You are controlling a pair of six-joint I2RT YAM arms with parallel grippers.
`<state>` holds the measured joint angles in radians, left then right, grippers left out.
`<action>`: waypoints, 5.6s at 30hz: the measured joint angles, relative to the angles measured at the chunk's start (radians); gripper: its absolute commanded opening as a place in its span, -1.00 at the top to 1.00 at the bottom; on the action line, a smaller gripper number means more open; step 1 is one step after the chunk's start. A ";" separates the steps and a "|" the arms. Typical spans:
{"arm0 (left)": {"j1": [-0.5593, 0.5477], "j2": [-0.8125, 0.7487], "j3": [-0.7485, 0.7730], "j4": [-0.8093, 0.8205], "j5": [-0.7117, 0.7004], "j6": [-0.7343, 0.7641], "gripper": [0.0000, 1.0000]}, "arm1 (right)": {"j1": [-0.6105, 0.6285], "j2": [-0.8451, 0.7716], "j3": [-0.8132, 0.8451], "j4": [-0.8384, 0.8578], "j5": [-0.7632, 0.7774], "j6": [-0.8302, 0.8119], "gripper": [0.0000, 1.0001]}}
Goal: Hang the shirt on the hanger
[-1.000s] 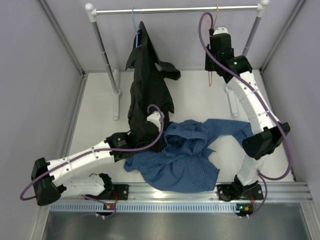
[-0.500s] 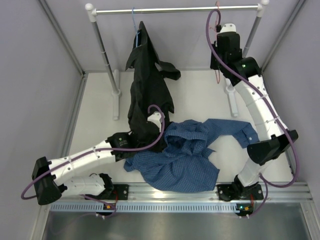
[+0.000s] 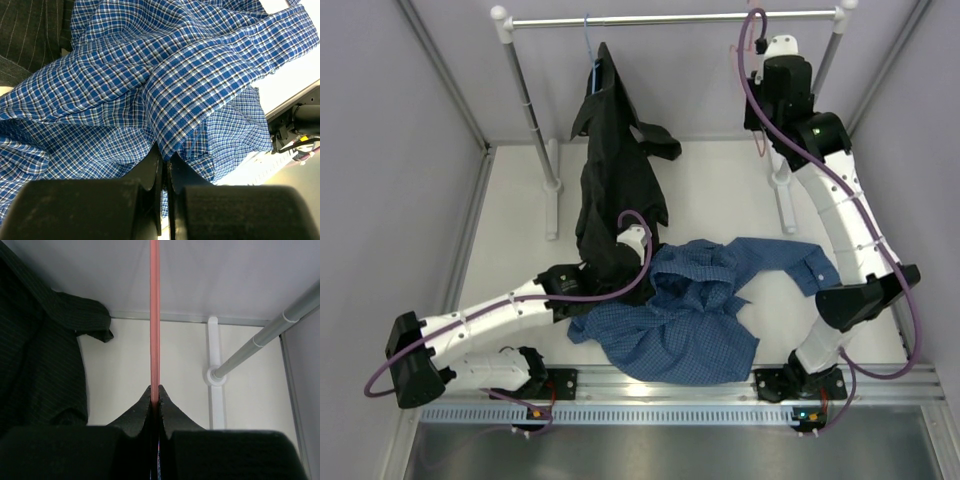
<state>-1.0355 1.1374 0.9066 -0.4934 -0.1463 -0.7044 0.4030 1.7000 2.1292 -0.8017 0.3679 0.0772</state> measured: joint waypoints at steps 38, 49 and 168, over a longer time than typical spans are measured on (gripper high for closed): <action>0.165 0.051 0.108 -0.008 -0.211 -0.249 1.00 | 0.023 -1.206 -0.948 -0.174 -0.832 -0.008 1.00; 0.192 0.132 0.161 -0.008 -0.106 -0.229 1.00 | 0.163 -1.246 -0.907 -0.353 -0.735 -0.005 1.00; 0.038 -0.021 0.681 -0.359 0.570 1.103 -0.73 | 0.452 -1.238 -1.763 1.159 -1.022 0.177 1.00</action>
<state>-0.9977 1.1160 1.5879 -0.8528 0.4240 0.3985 0.8555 0.4618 0.3664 0.3573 -0.6537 0.2546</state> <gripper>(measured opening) 0.933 0.006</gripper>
